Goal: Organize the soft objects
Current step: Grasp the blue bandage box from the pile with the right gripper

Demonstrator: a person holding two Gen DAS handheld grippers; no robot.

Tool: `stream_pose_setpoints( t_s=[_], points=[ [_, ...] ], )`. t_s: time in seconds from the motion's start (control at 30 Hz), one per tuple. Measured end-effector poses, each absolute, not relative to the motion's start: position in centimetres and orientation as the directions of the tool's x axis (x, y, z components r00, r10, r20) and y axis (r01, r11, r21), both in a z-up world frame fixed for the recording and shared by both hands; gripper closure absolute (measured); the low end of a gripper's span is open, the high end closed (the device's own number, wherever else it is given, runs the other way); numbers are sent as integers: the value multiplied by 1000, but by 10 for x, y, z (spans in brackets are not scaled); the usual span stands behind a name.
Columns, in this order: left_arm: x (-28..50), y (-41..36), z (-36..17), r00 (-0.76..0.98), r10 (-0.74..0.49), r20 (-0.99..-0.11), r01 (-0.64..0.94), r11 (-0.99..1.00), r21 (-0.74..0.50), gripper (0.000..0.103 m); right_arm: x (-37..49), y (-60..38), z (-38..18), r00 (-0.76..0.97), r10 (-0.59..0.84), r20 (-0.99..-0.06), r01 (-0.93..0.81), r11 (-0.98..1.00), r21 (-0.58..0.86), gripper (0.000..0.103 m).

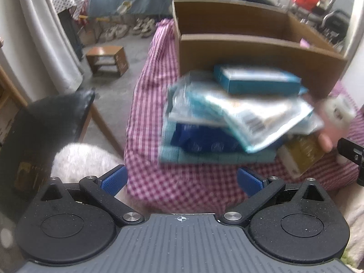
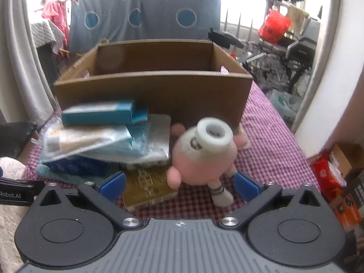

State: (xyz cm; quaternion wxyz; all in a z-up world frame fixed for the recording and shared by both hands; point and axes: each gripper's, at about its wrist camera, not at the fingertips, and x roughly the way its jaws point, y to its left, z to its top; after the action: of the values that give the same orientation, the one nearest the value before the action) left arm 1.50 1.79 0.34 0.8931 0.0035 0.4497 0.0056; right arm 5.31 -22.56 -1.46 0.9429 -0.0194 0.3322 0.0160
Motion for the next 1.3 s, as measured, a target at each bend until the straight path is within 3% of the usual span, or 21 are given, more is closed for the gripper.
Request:
stream_pose_setpoints(
  t_s=[0.27, 0.43, 0.53, 0.6, 0.73, 0.9, 1.0, 1.07, 1.3],
  points=[
    [27, 47, 31, 746, -187, -639, 90, 979, -182, 0, 59, -248, 26, 887, 202, -415, -175, 979, 101, 0],
    [49, 44, 28, 752, -286, -595, 180, 956, -231, 1, 88, -254, 39, 866, 328, -378, -247, 937, 247, 0],
    [59, 38, 24, 721, -342, -602, 240, 939, -245, 1, 111, -253, 34, 830, 393, -395, -266, 903, 337, 1],
    [67, 32, 24, 695, -375, -613, 277, 927, -253, 1, 126, -251, 29, 802, 417, -428, -267, 891, 368, 7],
    [80, 18, 18, 663, -395, -636, 339, 916, -215, 4, 153, -241, 18, 740, 447, -503, -261, 880, 397, 31],
    [89, 7, 10, 636, -384, -669, 380, 911, -162, 10, 164, -228, 6, 707, 433, -559, -256, 894, 369, 42],
    [97, 4, 3, 613, -367, -699, 383, 913, -143, 21, 170, -222, -2, 684, 432, -588, -254, 896, 363, 50],
    [102, 4, 0, 600, -362, -713, 380, 914, -144, 23, 175, -219, -6, 669, 432, -604, -254, 897, 361, 57],
    [109, 2, -2, 580, -374, -723, 385, 909, -161, 22, 184, -217, -17, 631, 437, -641, -250, 897, 366, 61]
  ],
)
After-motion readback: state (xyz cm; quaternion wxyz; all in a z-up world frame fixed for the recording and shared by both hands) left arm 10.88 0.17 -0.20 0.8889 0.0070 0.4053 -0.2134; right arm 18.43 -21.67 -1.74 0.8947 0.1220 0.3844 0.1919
